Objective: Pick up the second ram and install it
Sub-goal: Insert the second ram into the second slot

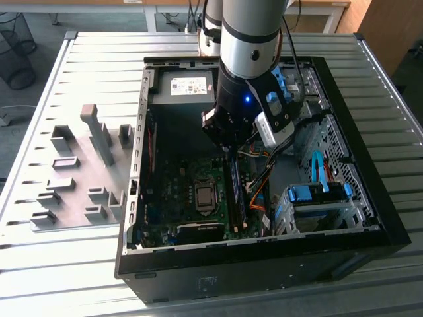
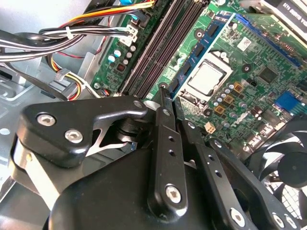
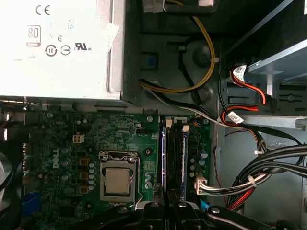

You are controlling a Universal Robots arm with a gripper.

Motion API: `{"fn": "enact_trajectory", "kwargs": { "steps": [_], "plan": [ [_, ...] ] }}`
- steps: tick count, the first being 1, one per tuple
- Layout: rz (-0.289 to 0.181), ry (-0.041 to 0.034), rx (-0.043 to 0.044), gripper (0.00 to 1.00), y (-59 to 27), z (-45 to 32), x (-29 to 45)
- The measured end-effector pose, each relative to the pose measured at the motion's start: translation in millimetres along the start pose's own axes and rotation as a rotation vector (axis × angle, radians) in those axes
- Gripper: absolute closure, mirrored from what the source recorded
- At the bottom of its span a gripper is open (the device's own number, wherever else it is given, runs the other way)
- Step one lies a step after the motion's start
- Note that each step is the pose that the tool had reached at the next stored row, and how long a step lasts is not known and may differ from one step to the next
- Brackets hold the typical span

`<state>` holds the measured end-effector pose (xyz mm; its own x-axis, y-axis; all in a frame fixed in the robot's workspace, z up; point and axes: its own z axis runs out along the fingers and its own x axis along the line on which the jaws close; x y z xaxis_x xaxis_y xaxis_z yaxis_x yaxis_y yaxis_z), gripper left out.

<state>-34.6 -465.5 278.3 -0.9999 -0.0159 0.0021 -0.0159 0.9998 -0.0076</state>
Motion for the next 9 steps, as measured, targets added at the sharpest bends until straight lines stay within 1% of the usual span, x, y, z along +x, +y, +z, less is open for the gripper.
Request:
{"fn": "enact_trajectory", "kwargs": {
  "steps": [9],
  "plan": [
    [0.000, -0.0001, -0.0002, 0.86, 0.0, 0.3, 0.0]
  ]
}}
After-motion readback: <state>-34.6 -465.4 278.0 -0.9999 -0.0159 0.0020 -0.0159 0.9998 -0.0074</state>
